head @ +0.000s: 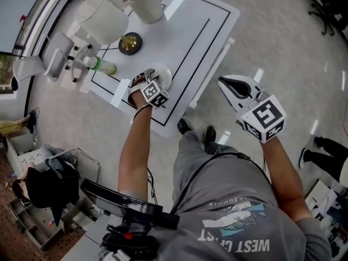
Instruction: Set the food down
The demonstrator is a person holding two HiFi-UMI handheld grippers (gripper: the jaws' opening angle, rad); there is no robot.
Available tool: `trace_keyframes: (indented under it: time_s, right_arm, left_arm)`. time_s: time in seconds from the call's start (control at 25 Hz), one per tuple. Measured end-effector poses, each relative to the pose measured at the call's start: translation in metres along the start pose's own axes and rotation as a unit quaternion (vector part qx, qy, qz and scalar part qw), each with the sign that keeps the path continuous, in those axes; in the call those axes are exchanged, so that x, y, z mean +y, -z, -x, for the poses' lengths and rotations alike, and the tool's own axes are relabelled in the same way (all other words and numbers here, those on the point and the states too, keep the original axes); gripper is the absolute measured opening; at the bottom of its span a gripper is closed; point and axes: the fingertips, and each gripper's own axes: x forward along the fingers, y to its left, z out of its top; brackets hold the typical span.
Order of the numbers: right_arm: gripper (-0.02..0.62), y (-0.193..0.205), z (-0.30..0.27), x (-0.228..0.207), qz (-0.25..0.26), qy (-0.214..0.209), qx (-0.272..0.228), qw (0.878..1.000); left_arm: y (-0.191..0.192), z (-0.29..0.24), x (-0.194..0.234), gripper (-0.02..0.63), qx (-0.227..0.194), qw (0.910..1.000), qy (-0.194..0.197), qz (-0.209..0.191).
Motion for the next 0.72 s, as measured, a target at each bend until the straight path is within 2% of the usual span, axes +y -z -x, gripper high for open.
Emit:
trace_keyframes:
  time_s: [0.32, 0.72]
  right_arm:
    - [0.008, 0.002, 0.002, 0.005, -0.001, -0.002, 0.006, 1.000]
    - [0.008, 0.006, 0.007, 0.012, 0.000, -0.004, 0.010, 1.000]
  left_arm:
    - [0.001, 0.010, -0.008, 0.140, -0.002, 0.9989, 0.037, 0.030]
    - [-0.008, 0.024, -0.018, 0.166, -0.019, 0.9972, 0.052, 0.051]
